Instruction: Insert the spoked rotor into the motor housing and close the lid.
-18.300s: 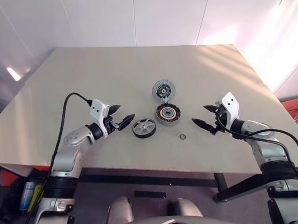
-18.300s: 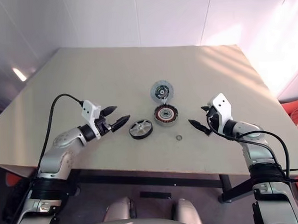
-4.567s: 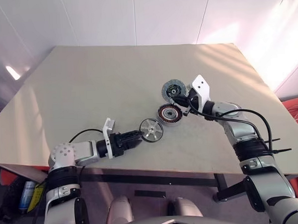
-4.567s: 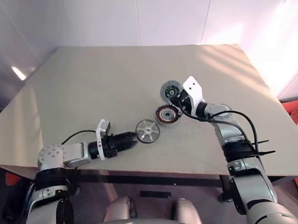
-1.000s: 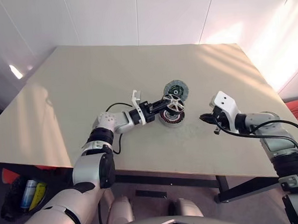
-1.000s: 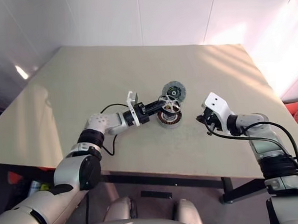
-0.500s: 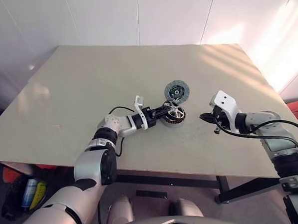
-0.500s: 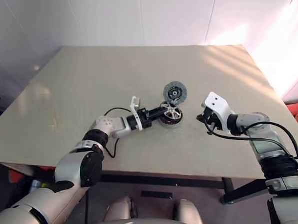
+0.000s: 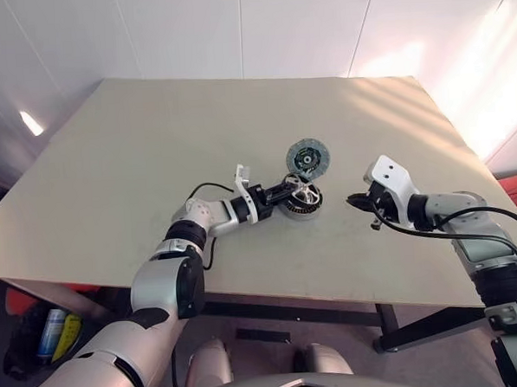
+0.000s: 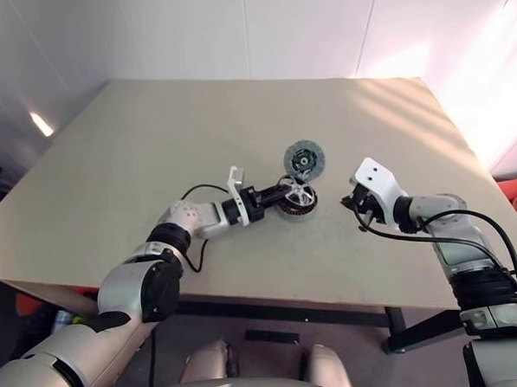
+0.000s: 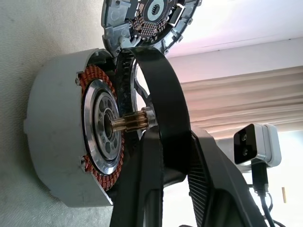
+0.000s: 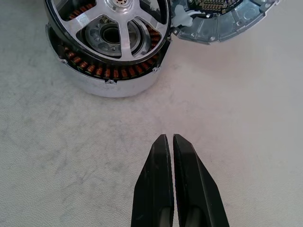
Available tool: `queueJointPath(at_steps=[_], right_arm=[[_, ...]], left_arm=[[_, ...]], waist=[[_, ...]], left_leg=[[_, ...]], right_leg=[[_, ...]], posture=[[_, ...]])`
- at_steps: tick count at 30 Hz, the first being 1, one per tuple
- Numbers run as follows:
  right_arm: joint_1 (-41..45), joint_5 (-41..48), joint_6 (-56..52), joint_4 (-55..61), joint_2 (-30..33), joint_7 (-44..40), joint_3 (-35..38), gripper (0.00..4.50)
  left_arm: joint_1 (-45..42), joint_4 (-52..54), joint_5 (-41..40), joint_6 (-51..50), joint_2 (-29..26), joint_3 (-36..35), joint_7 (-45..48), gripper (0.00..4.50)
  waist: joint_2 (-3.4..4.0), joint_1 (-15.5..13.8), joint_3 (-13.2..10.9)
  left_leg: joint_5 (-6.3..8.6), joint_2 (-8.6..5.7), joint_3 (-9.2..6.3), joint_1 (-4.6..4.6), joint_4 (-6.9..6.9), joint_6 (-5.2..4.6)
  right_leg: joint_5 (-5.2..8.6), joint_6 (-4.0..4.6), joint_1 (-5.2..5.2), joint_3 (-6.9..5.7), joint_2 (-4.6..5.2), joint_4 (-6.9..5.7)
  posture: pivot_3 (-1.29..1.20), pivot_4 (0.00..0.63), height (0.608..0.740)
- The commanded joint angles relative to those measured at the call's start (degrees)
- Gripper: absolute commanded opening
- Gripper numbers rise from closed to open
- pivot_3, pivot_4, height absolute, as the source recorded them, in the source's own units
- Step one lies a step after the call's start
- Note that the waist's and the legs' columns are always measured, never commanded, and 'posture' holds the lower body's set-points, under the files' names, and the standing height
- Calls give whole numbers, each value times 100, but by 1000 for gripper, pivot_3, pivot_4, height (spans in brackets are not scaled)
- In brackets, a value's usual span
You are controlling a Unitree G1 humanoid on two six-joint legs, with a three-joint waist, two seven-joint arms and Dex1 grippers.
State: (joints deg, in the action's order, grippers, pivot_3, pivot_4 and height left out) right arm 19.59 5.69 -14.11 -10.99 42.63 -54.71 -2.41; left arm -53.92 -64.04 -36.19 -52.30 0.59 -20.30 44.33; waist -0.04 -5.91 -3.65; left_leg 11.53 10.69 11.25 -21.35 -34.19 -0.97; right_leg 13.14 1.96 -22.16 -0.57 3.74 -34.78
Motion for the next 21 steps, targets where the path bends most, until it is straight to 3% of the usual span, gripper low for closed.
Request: queueJointPath(at_steps=[1, 12, 21], right_arm=[[159, 36, 111, 174, 7, 65, 115, 150], [247, -22, 237, 23, -57, 151, 48, 150], [273, -33, 312, 35, -129, 233, 81, 150]], left_arm=[[-170, -69, -10, -23, 21, -138, -125, 1294], [-143, 146, -39, -155, -321, -215, 8, 1294], [408, 1364, -289, -690, -813, -324, 17, 1294]], waist=[[0, 0, 0], [0, 4, 0], [1, 7, -1]], left_leg=[[0, -1, 0, 0, 0, -1], [0, -4, 0, 0, 0, -5], [1, -3, 0, -1, 1, -6]], right_leg=[[0, 0, 0, 0, 1, 0], [0, 0, 0, -3, 5, 0], [0, 0, 0, -4, 6, 0]], posture=[[0, 0, 740], [0, 0, 740], [0, 0, 740]])
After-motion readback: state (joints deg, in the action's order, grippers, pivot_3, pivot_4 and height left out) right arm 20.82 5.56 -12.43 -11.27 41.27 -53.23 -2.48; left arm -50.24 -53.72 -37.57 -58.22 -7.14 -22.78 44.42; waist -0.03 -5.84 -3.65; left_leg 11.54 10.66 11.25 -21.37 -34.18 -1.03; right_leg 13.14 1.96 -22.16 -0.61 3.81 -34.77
